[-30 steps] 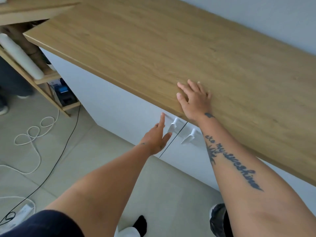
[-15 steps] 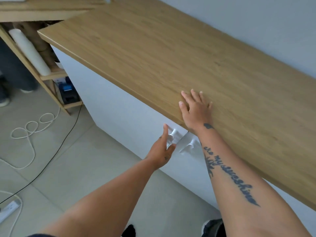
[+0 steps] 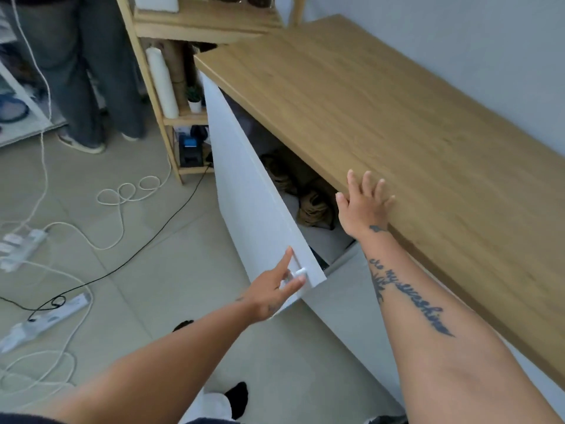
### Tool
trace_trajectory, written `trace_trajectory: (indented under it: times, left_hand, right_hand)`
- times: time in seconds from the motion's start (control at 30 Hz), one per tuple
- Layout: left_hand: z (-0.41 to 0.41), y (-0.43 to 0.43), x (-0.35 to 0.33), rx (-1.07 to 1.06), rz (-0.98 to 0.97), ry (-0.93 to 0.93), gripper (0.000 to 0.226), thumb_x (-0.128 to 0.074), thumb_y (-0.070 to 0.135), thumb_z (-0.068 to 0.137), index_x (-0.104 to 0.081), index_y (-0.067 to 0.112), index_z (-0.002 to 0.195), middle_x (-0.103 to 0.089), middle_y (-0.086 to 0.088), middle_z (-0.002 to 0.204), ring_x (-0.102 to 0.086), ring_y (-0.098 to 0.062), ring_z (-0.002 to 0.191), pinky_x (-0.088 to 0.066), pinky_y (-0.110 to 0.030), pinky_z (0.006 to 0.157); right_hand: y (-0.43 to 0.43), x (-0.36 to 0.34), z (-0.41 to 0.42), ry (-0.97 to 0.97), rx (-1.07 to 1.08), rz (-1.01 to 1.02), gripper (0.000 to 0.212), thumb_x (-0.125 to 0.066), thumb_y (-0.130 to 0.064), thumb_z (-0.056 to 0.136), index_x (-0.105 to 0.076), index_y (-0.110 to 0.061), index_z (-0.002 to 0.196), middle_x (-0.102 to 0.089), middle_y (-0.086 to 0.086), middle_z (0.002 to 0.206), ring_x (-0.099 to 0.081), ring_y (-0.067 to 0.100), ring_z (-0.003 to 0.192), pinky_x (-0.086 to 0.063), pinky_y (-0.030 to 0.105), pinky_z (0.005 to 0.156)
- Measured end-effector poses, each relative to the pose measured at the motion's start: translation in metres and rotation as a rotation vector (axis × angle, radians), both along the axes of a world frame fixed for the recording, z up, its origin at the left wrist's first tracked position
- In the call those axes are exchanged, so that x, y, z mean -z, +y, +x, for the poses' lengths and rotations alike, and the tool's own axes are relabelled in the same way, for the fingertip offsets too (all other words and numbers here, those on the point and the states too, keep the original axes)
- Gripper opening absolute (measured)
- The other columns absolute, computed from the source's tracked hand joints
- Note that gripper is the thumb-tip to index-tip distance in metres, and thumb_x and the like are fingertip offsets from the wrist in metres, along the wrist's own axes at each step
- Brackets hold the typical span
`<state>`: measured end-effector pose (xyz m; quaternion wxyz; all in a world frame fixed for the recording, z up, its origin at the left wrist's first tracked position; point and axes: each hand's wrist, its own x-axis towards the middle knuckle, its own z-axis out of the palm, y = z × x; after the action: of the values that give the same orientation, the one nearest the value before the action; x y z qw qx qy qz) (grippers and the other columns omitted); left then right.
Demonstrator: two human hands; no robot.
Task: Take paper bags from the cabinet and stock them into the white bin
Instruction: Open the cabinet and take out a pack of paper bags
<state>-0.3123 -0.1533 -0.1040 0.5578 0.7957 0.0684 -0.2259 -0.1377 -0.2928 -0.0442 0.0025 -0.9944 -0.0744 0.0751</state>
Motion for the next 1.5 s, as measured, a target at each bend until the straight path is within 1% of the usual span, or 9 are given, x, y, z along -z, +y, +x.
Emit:
trace_trajectory:
  times: [0.13,0.3,0.4,0.5,0.6,0.77,0.9,1.13,1.5]
  left_hand:
    - [-0.028,0.038,-0.009,-0.179,0.027,0.001,0.095,-0.03,0.075,0.068,-0.012,0.028,0.149,-0.063,-0.01,0.098,-0.059,-0.013,0.097,-0.04,-0.031,0.097]
    - [-0.057,0.096,-0.003,-0.314,0.095,0.023,0.102,-0.038,0.085,0.058,-0.031,0.03,0.144,-0.07,-0.008,0.088,-0.064,-0.011,0.078,-0.051,-0.036,0.088]
    - [-0.062,0.131,-0.015,-0.404,0.163,0.013,0.085,-0.048,0.072,0.066,-0.035,0.035,0.141,-0.06,0.002,0.081,-0.059,-0.017,0.075,-0.053,-0.034,0.075]
    - [-0.058,0.161,-0.026,-0.464,0.212,-0.02,0.064,-0.053,0.045,0.089,-0.023,0.037,0.146,-0.062,-0.002,0.103,-0.063,-0.028,0.09,-0.051,-0.038,0.081]
    - [-0.054,0.188,-0.031,-0.44,0.367,-0.038,0.06,-0.042,0.036,0.097,-0.012,0.034,0.149,-0.055,-0.014,0.12,-0.053,-0.032,0.111,-0.038,-0.029,0.091]
    - [-0.061,0.224,-0.035,-0.361,0.673,-0.006,0.056,-0.031,0.024,0.1,-0.006,0.032,0.149,-0.052,-0.018,0.128,-0.055,-0.036,0.107,-0.043,-0.037,0.088]
    - [-0.057,0.24,-0.036,-0.386,0.949,0.017,0.073,-0.038,-0.003,0.087,-0.007,0.016,0.149,-0.032,-0.008,0.146,-0.04,-0.032,0.127,-0.037,-0.041,0.098]
    - [-0.037,0.268,-0.035,-0.469,1.085,0.214,0.08,-0.051,0.022,0.089,0.001,0.006,0.147,-0.001,-0.015,0.156,0.0,-0.037,0.144,-0.011,-0.056,0.113]
    - [-0.032,0.335,-0.041,-0.448,1.135,0.234,0.105,-0.07,0.039,0.074,-0.003,0.01,0.148,-0.011,-0.012,0.154,-0.01,-0.036,0.141,-0.016,-0.056,0.113]
  right_hand:
    - [0.03,-0.005,-0.004,0.043,0.015,-0.015,0.075,-0.028,-0.058,0.091,0.001,-0.02,0.148,0.006,0.011,0.158,0.007,0.043,0.142,-0.002,0.061,0.112]
    - [0.067,-0.013,-0.008,0.086,-0.035,-0.021,0.086,-0.033,-0.061,0.089,0.005,-0.012,0.148,0.008,0.012,0.158,0.008,0.041,0.143,-0.003,0.06,0.112]
    - [0.078,-0.015,-0.006,0.106,0.003,-0.039,0.092,-0.032,-0.065,0.087,0.008,-0.008,0.148,0.009,0.013,0.158,0.008,0.041,0.143,-0.004,0.059,0.113]
    - [0.089,-0.015,-0.006,0.13,0.014,-0.056,0.094,-0.032,-0.066,0.086,0.008,-0.008,0.148,0.01,0.013,0.157,0.009,0.042,0.142,-0.004,0.059,0.113]
    - [0.105,-0.012,-0.007,0.124,0.013,-0.062,0.092,-0.032,-0.066,0.086,0.004,-0.009,0.148,0.01,0.016,0.157,0.009,0.045,0.141,-0.003,0.06,0.113]
    - [0.121,-0.01,-0.01,0.101,0.079,-0.04,0.088,-0.032,-0.063,0.088,0.004,-0.009,0.148,0.009,0.015,0.157,0.009,0.046,0.141,0.0,0.057,0.113]
    - [0.121,-0.011,-0.011,0.117,0.085,-0.051,0.088,-0.032,-0.062,0.088,0.006,-0.01,0.148,0.011,0.013,0.157,0.01,0.044,0.141,-0.002,0.056,0.114]
    - [0.112,-0.014,-0.013,0.139,0.053,-0.031,0.089,-0.033,-0.061,0.088,0.008,-0.01,0.148,0.014,0.01,0.157,0.012,0.04,0.142,0.0,0.05,0.116]
    - [0.106,-0.015,-0.012,0.152,0.025,0.011,0.084,-0.03,-0.059,0.09,0.008,-0.011,0.148,0.017,0.009,0.157,0.014,0.038,0.142,0.002,0.048,0.117]
